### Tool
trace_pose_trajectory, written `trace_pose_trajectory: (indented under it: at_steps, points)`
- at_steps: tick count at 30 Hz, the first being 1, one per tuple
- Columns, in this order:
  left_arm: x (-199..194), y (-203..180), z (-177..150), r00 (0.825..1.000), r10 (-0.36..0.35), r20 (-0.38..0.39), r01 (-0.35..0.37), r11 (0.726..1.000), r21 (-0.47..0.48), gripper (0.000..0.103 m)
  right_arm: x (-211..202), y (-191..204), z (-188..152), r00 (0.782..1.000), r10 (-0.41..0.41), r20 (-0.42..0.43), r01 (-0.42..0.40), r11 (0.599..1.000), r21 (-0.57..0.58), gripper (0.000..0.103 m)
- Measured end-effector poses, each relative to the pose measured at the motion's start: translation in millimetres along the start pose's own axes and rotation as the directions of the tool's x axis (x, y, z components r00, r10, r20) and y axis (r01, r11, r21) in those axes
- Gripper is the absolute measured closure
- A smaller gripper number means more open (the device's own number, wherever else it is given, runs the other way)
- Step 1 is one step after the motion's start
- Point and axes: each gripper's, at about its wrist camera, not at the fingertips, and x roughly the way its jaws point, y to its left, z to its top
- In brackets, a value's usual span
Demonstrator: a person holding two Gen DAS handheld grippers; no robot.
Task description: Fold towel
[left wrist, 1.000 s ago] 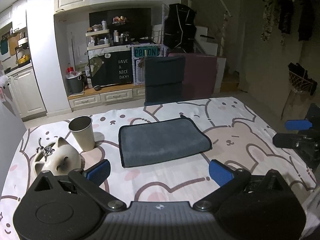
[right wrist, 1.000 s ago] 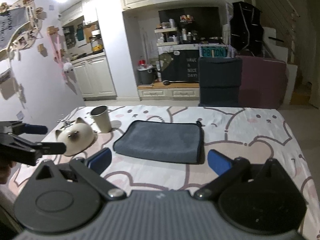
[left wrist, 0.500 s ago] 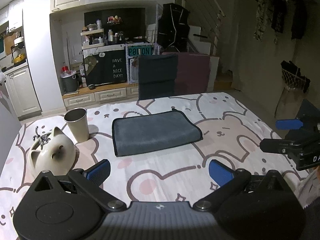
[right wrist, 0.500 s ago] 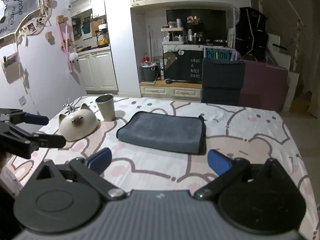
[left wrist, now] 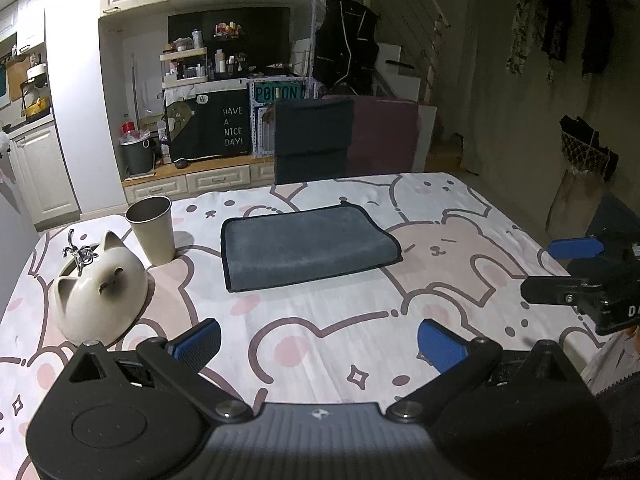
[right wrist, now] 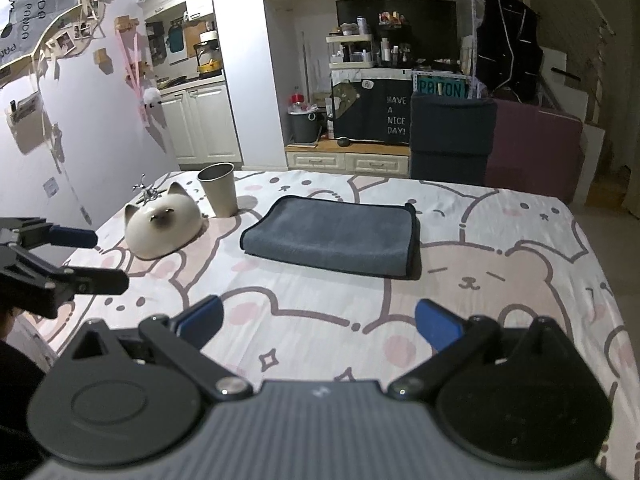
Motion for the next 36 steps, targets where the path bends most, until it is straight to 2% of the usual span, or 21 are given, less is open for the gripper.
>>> trace_pose_trajectory:
  at_steps: [12,36]
  points:
    - [9.7,-5.1,-2.9,0.999,0.014,-0.035,-0.014,1.0,0.01,0.0,0.6,-5.0,-4.7,1.0,0.008,-0.004,-0.008,1.0,-0.002,0.0]
    - [12.7,-7.9,-4.5,0.999,0.009,-0.038,-0.009,1.0,0.009,0.0,1.8,-3.3,-8.1,1.0,0.016,-0.009,-0.016,1.0,0.0,0.0]
